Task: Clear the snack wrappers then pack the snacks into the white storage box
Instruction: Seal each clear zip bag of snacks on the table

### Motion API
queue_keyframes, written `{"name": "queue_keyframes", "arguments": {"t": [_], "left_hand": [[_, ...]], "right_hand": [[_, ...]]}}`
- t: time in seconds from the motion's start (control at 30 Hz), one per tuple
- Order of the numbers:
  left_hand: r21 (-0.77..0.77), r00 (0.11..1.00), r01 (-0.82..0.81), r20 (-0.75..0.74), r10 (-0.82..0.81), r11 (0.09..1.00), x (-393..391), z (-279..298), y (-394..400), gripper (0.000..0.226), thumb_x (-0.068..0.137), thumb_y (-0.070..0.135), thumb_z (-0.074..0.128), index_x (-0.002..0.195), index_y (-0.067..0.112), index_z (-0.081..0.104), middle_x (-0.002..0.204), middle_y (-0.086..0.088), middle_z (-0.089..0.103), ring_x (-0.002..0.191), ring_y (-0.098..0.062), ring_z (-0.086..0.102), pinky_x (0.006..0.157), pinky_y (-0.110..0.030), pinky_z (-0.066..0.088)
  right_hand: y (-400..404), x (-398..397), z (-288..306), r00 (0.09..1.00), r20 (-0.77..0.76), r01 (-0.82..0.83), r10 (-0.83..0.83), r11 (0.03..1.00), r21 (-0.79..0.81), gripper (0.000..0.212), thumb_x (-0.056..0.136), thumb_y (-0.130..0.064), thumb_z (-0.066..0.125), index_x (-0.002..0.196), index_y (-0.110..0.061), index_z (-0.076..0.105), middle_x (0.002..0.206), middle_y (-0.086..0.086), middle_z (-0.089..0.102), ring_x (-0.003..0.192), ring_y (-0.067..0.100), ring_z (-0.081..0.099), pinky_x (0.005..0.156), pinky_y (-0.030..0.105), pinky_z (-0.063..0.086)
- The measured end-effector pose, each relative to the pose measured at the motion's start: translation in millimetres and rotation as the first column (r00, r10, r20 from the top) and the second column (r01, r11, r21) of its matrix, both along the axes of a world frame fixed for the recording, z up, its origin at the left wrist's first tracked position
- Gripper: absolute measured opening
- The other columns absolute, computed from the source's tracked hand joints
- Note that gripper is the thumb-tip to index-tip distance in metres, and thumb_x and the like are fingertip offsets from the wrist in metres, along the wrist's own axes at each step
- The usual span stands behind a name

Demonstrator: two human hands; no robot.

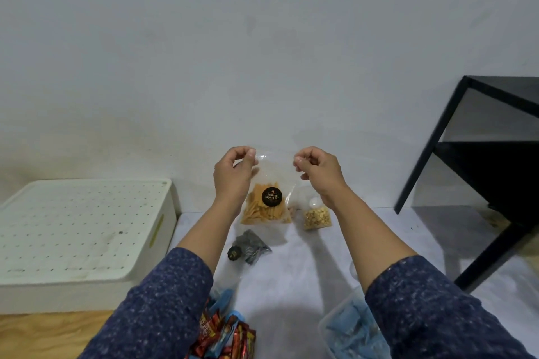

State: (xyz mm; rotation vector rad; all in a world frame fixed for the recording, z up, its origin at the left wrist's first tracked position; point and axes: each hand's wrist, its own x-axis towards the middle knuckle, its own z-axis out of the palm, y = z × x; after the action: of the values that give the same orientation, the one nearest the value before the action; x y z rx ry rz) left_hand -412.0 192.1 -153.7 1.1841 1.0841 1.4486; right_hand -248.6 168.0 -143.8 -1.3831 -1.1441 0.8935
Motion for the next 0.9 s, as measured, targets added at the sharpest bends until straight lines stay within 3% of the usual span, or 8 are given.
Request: {"name": "queue_keyframes", "arguments": {"t": [0.27,0.47,0.6,0.67,0.83,0.9], "left_hand": [[0.001,0.995,-0.046,-0.089,0.046,0.999,4,4,-7,0.020,0.092,0.013,0.058,0.078,0.026,0.064,0.074,0.006,0.060,0.070,-0.008,0.057,0.080,-0.029,0.055],[0.024,0.995,0.014,-0.095,-0.012,1.000,12,17,-25,0.011,0.089,0.019,0.063,0.081,0.024,0.066,0.077,0.008,0.063,0.072,-0.004,0.059,0.072,-0.021,0.049],[0.067,0.998,-0.046,-0.042,0.049,0.997,13,21,-35,0.011,0.087,0.020,0.065,0.077,0.025,0.067,0.070,0.014,0.060,0.063,0.006,0.055,0.069,-0.017,0.046],[0.068,0.999,-0.053,-0.006,0.054,0.996,13,21,-41,0.011,0.087,0.021,0.066,0.077,0.025,0.068,0.069,0.015,0.060,0.064,0.007,0.055,0.071,-0.018,0.045],[0.061,1.000,0.024,0.010,-0.024,0.998,16,27,-54,0.009,0.086,0.021,0.066,0.081,0.026,0.071,0.072,0.017,0.066,0.067,0.010,0.057,0.067,-0.013,0.045],[0.058,1.000,0.017,-0.014,-0.016,0.998,17,31,-57,0.008,0.085,0.021,0.068,0.080,0.027,0.071,0.076,0.014,0.067,0.067,0.010,0.059,0.066,-0.010,0.047]], "right_hand": [[-11,3,13,0.994,-0.056,-0.095,0.096,0.995,0.030,0.013,0.089,-0.008,0.059,0.082,-0.017,0.064,0.078,-0.003,0.064,0.068,0.009,0.054,0.063,0.022,0.042],[-20,0,27,0.998,-0.040,0.056,-0.051,0.992,0.117,0.020,0.091,-0.008,0.056,0.076,-0.019,0.062,0.072,-0.004,0.061,0.063,0.006,0.050,0.061,0.015,0.041],[-32,-3,34,0.977,-0.199,-0.056,0.080,0.991,0.124,0.013,0.089,-0.012,0.062,0.078,-0.018,0.066,0.073,-0.004,0.064,0.066,0.009,0.052,0.060,0.020,0.041],[-38,-4,36,0.969,-0.207,-0.108,0.132,0.987,0.121,0.010,0.089,-0.013,0.063,0.080,-0.016,0.067,0.076,-0.002,0.067,0.070,0.010,0.054,0.062,0.022,0.042],[-46,-7,39,0.993,-0.115,0.027,-0.008,0.986,0.164,0.012,0.089,-0.012,0.063,0.078,-0.018,0.064,0.070,-0.003,0.065,0.059,-0.005,0.055,0.058,0.008,0.044],[-49,-9,39,0.990,-0.137,0.044,-0.022,0.986,0.160,0.011,0.088,-0.013,0.063,0.079,-0.018,0.064,0.070,-0.003,0.065,0.061,-0.002,0.056,0.059,0.009,0.044]]}}
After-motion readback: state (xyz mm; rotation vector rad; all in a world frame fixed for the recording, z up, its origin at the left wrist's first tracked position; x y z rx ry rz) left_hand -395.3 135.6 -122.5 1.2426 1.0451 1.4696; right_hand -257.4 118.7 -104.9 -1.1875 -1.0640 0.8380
